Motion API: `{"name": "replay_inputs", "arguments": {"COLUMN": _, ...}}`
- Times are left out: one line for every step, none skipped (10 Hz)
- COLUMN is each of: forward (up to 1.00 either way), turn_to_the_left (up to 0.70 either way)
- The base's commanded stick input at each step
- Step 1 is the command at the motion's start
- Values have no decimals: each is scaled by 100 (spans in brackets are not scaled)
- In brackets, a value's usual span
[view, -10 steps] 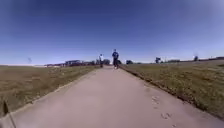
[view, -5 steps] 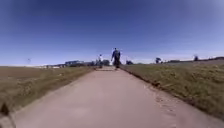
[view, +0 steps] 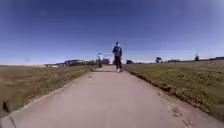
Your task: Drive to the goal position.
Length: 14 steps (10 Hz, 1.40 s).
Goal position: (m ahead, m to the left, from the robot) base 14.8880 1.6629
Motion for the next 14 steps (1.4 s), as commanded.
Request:
{"name": "replay_inputs", "arguments": {"forward": 20, "turn_to_the_left": 0}}
{"name": "replay_inputs", "arguments": {"forward": 0, "turn_to_the_left": 0}}
{"name": "replay_inputs", "arguments": {"forward": 0, "turn_to_the_left": 0}}
{"name": "replay_inputs", "arguments": {"forward": 0, "turn_to_the_left": 0}}
{"name": "replay_inputs", "arguments": {"forward": 0, "turn_to_the_left": 0}}
{"name": "replay_inputs", "arguments": {"forward": 0, "turn_to_the_left": 0}}
{"name": "replay_inputs", "arguments": {"forward": 0, "turn_to_the_left": 0}}
{"name": "replay_inputs", "arguments": {"forward": 0, "turn_to_the_left": 0}}
{"name": "replay_inputs", "arguments": {"forward": 0, "turn_to_the_left": 0}}
{"name": "replay_inputs", "arguments": {"forward": 0, "turn_to_the_left": 0}}
{"name": "replay_inputs", "arguments": {"forward": 32, "turn_to_the_left": 0}}
{"name": "replay_inputs", "arguments": {"forward": 78, "turn_to_the_left": 0}}
{"name": "replay_inputs", "arguments": {"forward": 100, "turn_to_the_left": 0}}
{"name": "replay_inputs", "arguments": {"forward": 100, "turn_to_the_left": 0}}
